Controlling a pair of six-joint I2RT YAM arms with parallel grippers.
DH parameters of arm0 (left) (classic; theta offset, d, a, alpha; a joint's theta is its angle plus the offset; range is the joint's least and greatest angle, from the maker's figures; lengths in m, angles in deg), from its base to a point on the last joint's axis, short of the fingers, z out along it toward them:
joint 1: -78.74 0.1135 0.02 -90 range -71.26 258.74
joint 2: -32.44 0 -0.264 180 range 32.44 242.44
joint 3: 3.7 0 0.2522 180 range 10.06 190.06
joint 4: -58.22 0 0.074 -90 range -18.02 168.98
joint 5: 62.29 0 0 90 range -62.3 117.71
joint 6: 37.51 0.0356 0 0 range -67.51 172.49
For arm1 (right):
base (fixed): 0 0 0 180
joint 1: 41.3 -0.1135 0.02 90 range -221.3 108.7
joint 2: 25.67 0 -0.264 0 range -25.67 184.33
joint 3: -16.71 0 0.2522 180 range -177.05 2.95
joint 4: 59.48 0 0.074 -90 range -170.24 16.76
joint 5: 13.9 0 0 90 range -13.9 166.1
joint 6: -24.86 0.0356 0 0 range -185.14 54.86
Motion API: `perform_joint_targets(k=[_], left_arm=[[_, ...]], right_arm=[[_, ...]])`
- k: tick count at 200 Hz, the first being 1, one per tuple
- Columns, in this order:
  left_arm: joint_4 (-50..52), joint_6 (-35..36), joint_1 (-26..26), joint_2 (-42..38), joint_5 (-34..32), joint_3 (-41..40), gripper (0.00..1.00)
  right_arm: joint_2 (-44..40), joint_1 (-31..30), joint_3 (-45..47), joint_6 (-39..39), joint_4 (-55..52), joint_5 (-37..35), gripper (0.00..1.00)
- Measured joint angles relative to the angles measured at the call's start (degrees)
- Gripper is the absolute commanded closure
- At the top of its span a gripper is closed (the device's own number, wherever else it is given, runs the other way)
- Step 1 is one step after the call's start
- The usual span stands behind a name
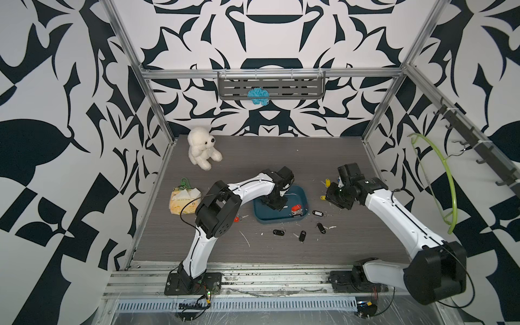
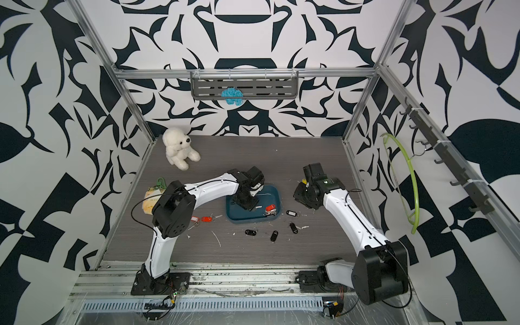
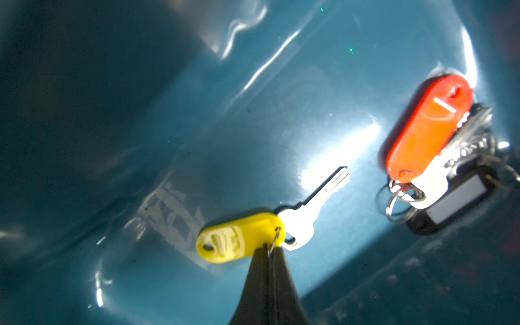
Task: Take the keys out of the storage box
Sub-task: Pick up the key from the storage box, then place the key at the center of the board.
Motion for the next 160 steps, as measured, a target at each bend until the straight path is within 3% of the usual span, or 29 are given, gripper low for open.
perform_joint_targets(k=[90, 160], left_arm=[[2.89, -1.77, 1.40, -5.99, 1.22, 1.92, 1.00], [2.75, -6.60, 7.45, -16.31, 5.22, 2.16, 1.00]], right_arm=[[-1.95, -0.07, 0.20, 0.15, -0.83, -0.04, 0.74], [-3.08, -1.42, 0.09, 0.13, -2.19, 0.15, 0.74]])
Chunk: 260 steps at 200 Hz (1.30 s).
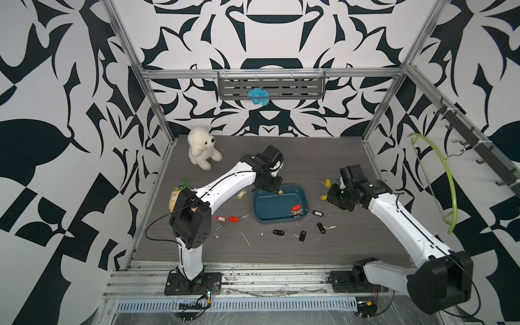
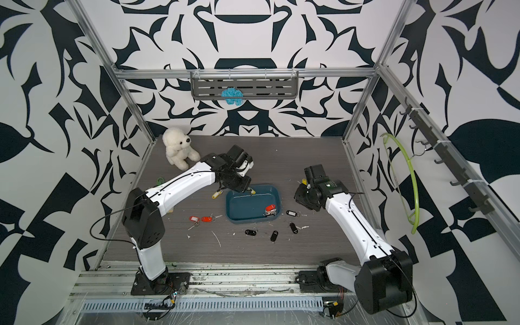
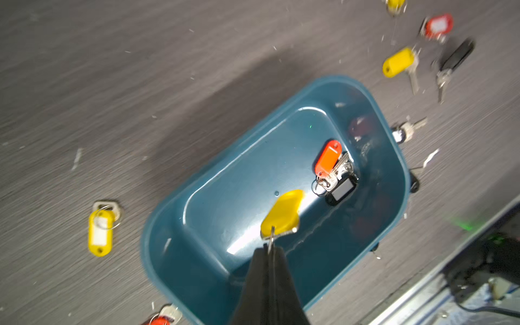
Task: Take the keys out of the storage box
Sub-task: Place the key at the center of the board.
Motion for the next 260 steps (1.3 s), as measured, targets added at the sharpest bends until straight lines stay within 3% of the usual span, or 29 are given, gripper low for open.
perform_joint_targets(k=[49, 86, 193, 209, 260], left_arm=[[-0.02, -3.72, 13.31, -7.54, 2.10, -5.29, 1.00], [0.15, -4.87, 20.87, -8.74, 1.64, -8.92, 1.00], [-0.02, -8.22, 26.08, -3.10, 1.62, -16.96, 1.00], [-0.66, -8.52, 26.73, -2.01, 1.84, -17.27, 0.91], [-2.47, -9.05, 27.28, -1.25, 3.08, -18.99, 0.47]], right_arm=[[5.31, -5.92, -3.78, -0.07, -1.01, 0.24, 0.74], [9.64, -10.49, -7.43, -0.04, -1.25, 0.24, 0.74], [23.91, -19.65, -20.61, -0.09, -4.81, -0.26, 0.68], [25.70, -20.22, -22.18, -0.11, -6.47, -1.16, 0.68], [30.25, -20.61, -26.49, -0.50, -12.90, -4.92, 0.71]])
